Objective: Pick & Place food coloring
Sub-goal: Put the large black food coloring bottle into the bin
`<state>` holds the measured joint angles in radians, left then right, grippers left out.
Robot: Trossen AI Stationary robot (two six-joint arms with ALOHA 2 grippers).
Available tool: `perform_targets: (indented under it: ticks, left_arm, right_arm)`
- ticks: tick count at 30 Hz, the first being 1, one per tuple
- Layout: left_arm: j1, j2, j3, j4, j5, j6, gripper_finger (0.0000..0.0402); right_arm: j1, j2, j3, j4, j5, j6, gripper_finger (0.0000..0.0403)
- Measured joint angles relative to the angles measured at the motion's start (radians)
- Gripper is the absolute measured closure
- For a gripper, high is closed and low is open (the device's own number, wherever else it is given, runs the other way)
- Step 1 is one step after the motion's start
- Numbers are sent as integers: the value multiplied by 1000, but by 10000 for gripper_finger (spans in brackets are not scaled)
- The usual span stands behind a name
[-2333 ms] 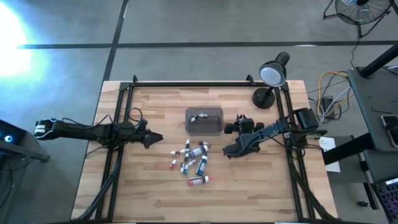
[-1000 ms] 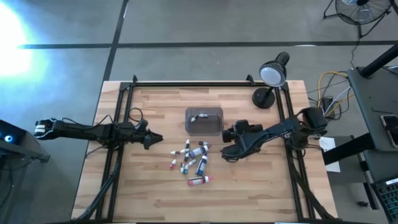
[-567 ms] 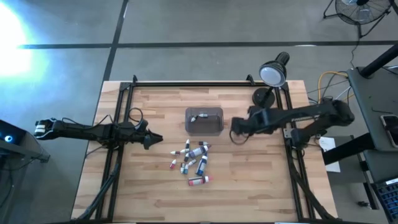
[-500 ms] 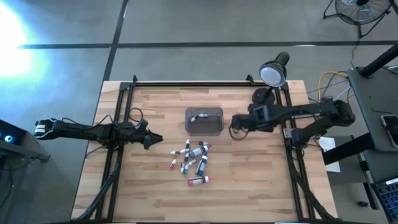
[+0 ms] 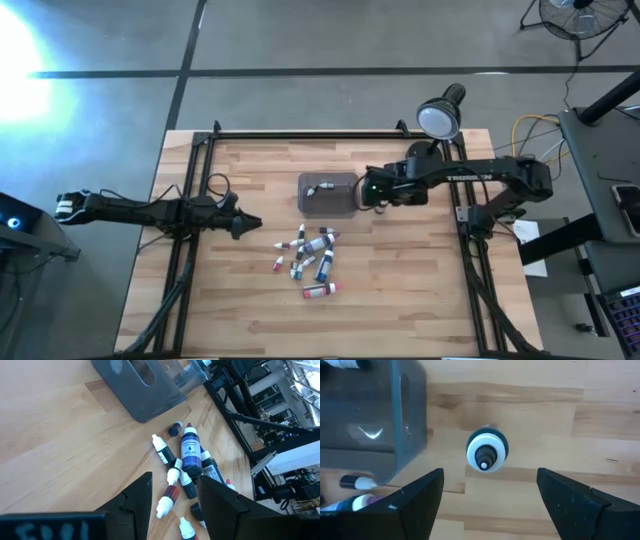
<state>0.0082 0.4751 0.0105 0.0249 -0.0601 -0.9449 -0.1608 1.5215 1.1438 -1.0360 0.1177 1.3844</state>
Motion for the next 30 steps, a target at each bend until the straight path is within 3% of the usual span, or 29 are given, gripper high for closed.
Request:
perform_targets:
  ticks: [16,24,30]
  left_arm:
    - [0,0,0,0,0,1,271]
    - [0,0,0,-1,0,2,271]
    - [0,0,0,-2,1,2,271]
  right_arm:
    - [-18,78,17,-3,15,-75,185]
    - [-30,71,40,-9,47,-109,204]
    - [-40,92,34,-11,7,-135,204]
